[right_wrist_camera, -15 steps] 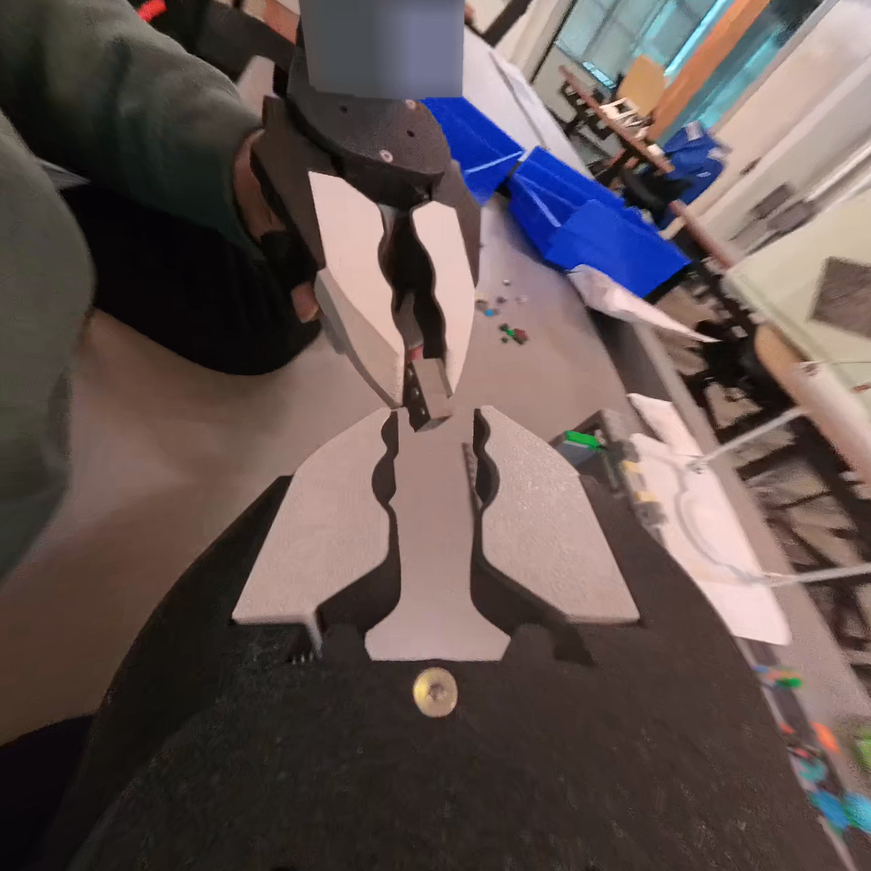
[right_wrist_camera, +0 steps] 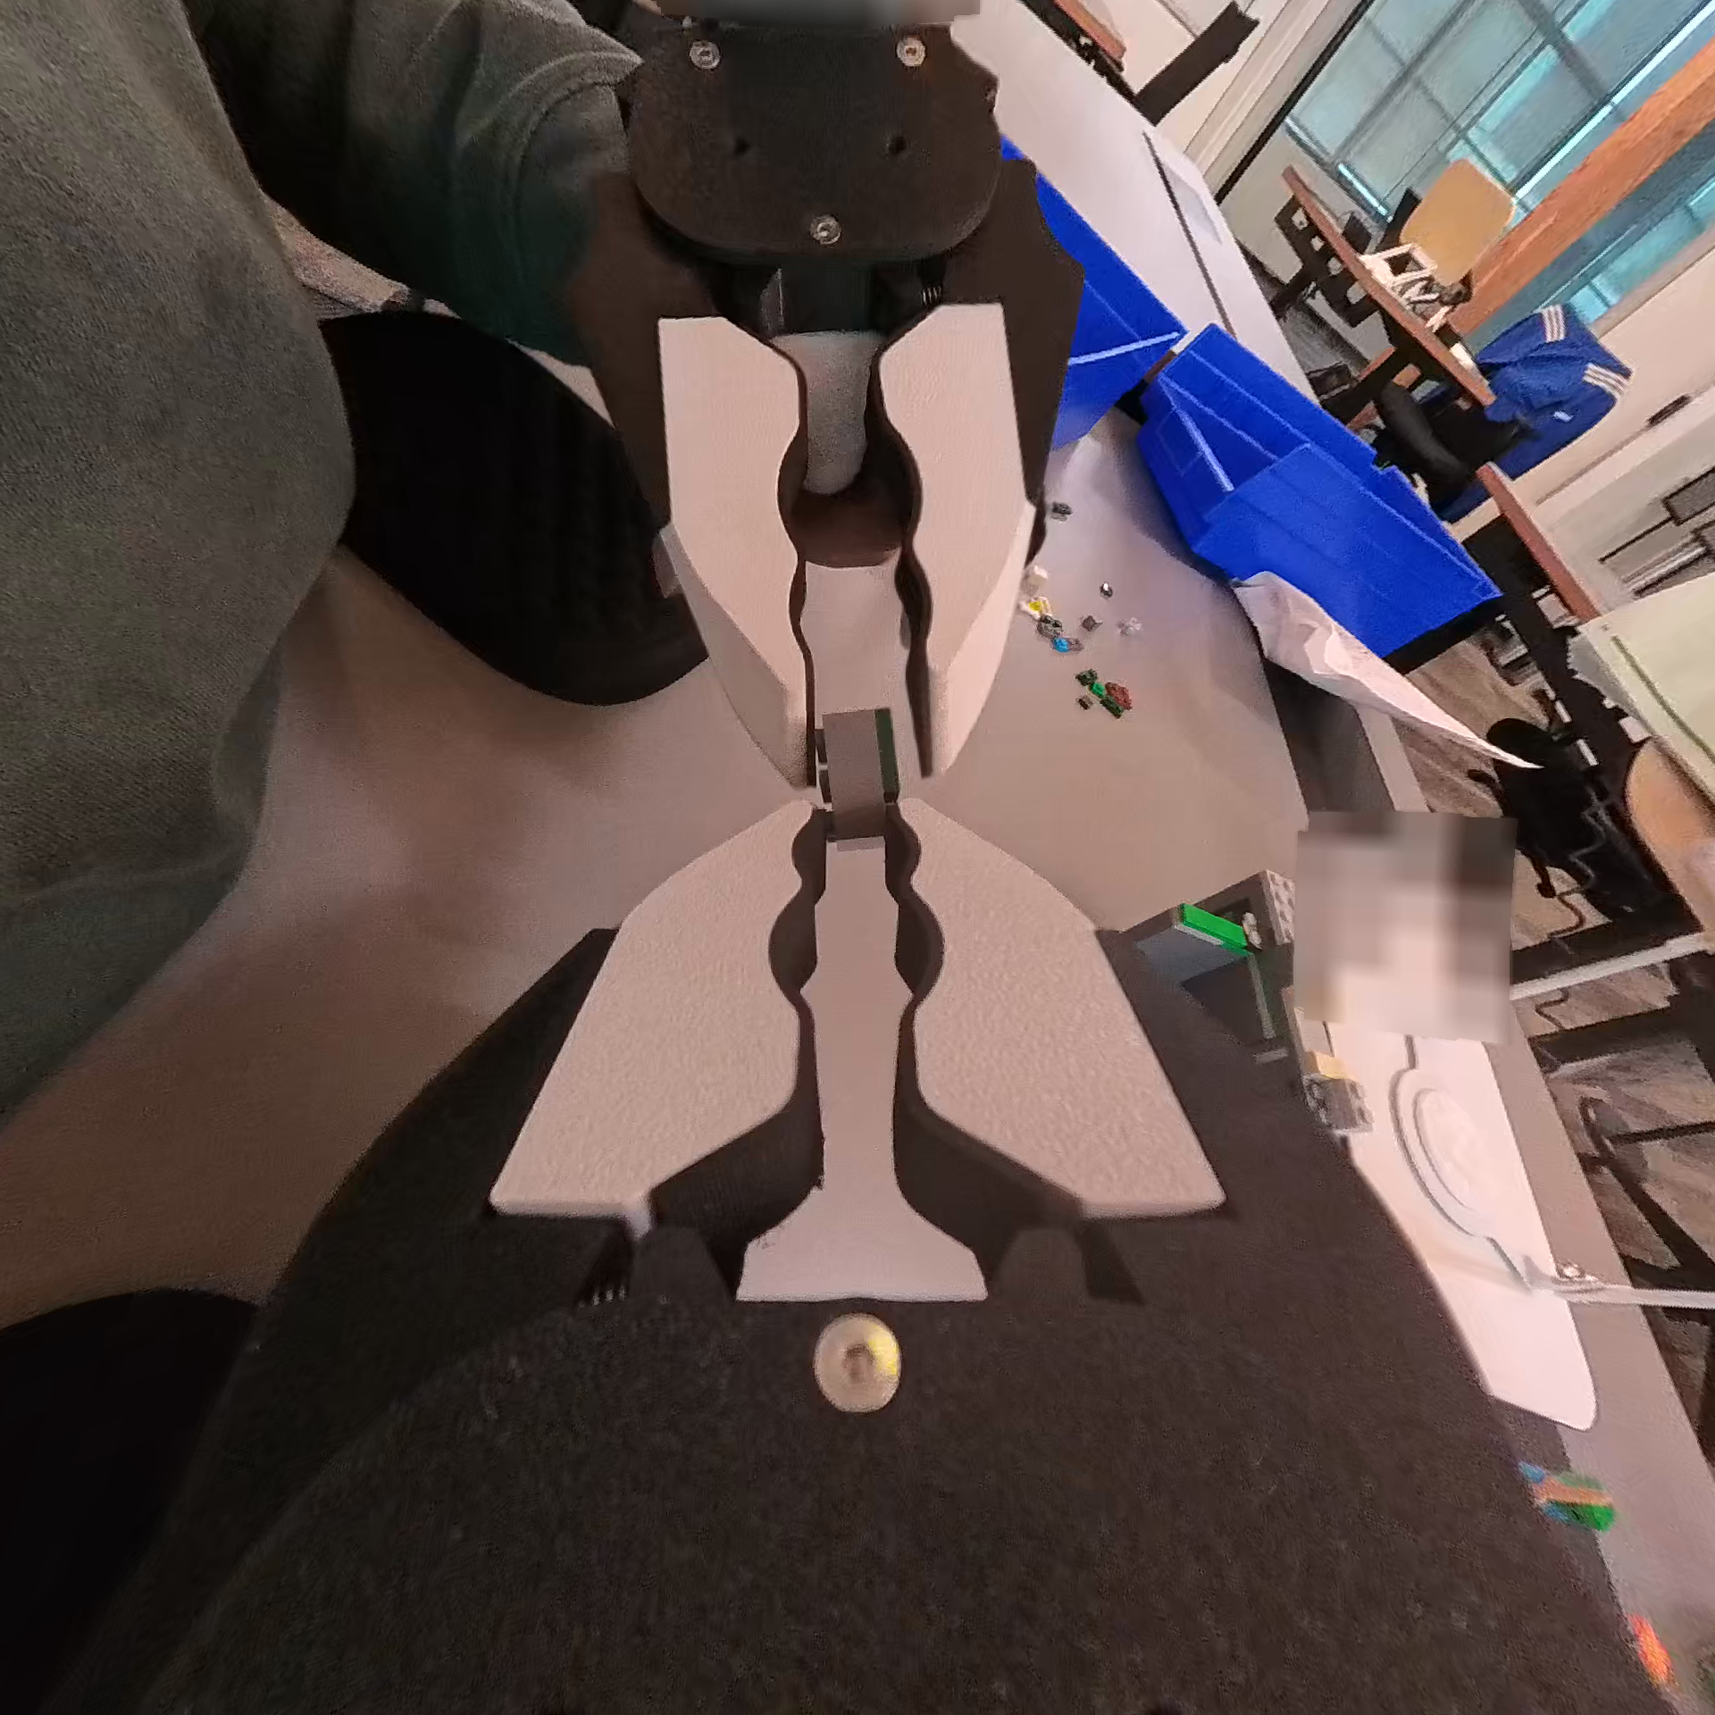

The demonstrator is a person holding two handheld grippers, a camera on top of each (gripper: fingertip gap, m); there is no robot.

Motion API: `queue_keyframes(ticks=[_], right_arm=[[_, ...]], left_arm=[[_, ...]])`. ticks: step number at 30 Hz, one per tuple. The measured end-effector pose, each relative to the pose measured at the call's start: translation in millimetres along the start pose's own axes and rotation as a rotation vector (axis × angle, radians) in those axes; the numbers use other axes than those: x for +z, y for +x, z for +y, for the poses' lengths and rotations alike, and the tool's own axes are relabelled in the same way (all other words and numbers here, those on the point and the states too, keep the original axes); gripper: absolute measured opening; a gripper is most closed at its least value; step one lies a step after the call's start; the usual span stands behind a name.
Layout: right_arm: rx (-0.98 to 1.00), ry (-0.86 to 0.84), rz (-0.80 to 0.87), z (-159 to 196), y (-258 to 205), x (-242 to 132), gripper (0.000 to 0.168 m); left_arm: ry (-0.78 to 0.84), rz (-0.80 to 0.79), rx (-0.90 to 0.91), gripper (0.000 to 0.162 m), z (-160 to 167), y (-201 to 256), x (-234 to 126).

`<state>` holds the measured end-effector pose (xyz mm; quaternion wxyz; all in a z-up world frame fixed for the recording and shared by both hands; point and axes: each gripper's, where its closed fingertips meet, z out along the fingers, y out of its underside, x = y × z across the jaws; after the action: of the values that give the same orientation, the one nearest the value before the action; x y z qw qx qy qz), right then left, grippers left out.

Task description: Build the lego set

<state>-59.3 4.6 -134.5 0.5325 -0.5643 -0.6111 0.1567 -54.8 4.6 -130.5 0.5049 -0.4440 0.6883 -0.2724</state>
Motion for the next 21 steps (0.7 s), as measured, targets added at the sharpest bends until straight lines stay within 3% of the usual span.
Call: queue_keyframes(ticks=[11, 16, 21], right_arm=[[0.039, -0.003, -0.018, 1, -3, 0, 0.012], [0.059, -0.06, 0.056, 11, 8, 2, 0.016], [-0.148, -0.168, 0.214, 19, 21, 2, 0.021]], left_arm=[[0.003, 0.046, -0.031, 0.015, 1, 5, -2], [0.015, 0.088, -0.271, 0.015, 13, -2, 4], [0.031, 0.143, -0.562, 0.015, 22, -11, 11]])
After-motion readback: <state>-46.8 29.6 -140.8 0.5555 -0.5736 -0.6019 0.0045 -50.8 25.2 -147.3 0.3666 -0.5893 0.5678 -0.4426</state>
